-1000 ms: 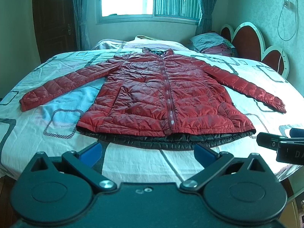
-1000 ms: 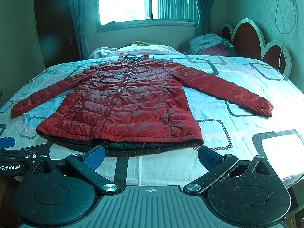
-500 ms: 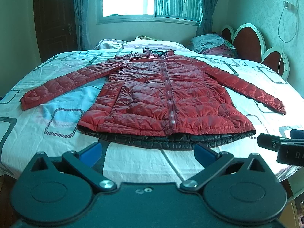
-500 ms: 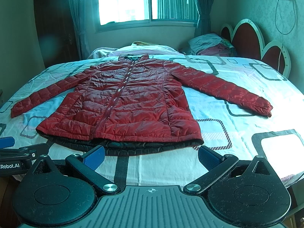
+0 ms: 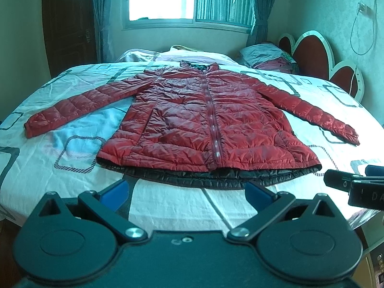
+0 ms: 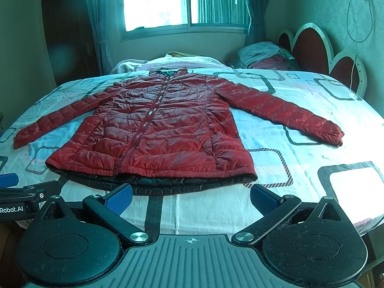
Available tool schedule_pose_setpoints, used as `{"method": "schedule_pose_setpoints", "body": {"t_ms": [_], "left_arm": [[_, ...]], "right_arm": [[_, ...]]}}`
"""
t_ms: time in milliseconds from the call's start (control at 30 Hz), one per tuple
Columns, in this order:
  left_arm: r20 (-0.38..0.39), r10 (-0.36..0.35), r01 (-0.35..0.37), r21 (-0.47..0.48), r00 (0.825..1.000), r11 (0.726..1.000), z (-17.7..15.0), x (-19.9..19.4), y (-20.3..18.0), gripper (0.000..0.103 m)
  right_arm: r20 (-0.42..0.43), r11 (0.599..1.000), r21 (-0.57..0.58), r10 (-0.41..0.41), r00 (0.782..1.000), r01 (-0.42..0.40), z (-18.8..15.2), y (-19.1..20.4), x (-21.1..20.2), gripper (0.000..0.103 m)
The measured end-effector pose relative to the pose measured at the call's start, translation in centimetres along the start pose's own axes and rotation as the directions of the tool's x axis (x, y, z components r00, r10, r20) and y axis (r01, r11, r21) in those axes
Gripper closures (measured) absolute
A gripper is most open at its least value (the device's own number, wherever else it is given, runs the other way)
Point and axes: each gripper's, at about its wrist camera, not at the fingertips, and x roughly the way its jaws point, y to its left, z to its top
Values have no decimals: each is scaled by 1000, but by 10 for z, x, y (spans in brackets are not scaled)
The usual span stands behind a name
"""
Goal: Fold large clothes
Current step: 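Move the right tool to the jacket sleeve cuff and grasp it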
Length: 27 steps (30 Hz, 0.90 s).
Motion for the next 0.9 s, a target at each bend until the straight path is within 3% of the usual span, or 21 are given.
{"method": "schedule_pose_setpoints", "body": {"t_ms": [333,700,900], "left_arm": [[13,-22,22,1,1000,1000,17,17,0,0],[27,-45,44,21,999,999,52,57,-5,0],[34,-113,113,7,993,994,77,80,-3,0]], "right_arm": [[0,999,32,-30,1000,30,11,-8,15,0],[8,994,77,-79,997,79,45,-24,52,0],[15,987,109,-119,993,117,67,-35,75,0]]}}
